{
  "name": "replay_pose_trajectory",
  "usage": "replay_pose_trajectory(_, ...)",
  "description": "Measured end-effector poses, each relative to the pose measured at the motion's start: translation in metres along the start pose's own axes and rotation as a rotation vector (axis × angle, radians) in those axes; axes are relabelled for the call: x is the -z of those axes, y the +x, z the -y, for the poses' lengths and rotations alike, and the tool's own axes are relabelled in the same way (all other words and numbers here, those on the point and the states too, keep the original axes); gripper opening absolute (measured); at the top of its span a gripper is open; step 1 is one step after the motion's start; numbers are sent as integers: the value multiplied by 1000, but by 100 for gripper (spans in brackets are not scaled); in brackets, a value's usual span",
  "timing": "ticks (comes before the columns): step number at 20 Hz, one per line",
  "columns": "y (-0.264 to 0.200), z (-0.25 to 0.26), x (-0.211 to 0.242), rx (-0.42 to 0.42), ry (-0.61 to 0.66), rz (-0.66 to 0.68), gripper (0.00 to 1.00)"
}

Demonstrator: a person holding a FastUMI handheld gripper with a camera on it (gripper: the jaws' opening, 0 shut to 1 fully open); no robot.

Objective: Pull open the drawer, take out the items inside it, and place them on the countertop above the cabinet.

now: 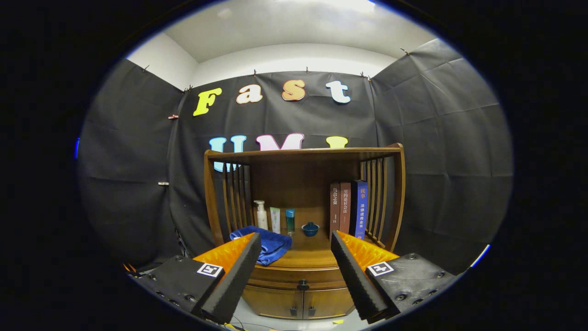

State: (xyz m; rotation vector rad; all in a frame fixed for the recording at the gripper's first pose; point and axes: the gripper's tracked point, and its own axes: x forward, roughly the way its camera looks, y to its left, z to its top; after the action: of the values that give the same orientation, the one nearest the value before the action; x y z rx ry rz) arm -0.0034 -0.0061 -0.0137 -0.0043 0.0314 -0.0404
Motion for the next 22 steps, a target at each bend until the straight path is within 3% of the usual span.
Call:
replay_pose_trajectory(6,22,5,33,-6,15,-39,98)
replay_pose_trajectory(22,128,13,236,4,54,-317,100)
